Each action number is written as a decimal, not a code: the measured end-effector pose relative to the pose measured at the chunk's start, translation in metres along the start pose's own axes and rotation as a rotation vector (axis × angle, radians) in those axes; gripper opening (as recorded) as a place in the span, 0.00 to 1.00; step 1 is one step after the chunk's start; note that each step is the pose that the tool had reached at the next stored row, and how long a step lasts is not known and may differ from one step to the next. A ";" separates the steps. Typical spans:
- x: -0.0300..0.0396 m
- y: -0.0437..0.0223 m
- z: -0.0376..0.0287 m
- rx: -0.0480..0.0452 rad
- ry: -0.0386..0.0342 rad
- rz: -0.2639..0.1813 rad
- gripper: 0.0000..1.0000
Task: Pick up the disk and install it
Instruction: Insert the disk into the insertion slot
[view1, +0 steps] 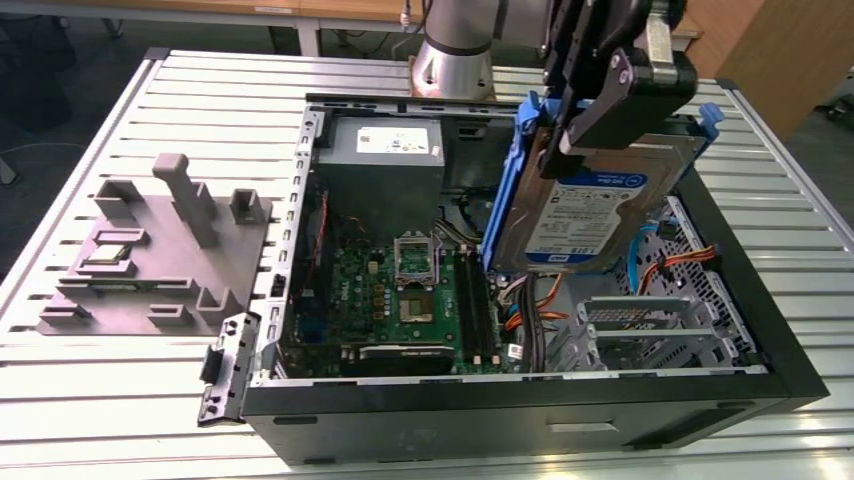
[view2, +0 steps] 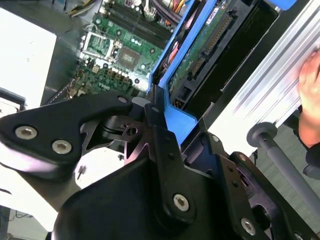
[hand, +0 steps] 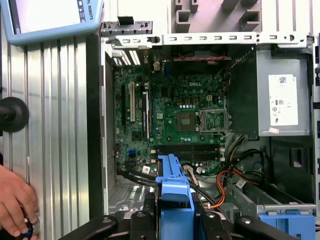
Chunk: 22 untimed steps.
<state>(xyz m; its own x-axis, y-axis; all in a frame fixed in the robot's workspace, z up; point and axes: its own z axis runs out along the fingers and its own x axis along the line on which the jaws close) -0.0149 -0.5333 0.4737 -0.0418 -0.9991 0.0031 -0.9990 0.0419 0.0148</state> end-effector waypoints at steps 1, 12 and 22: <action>-0.0001 -0.0024 0.0000 -0.0001 0.0000 0.000 0.36; 0.0139 -0.0101 0.0014 -0.0001 -0.0001 0.000 0.36; 0.0141 -0.0503 0.0051 -0.0002 -0.0001 0.000 0.36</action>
<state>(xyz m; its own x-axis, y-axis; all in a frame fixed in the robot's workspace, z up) 0.0346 -0.5495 0.4679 -0.0418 -0.9991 0.0030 -0.9990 0.0418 0.0150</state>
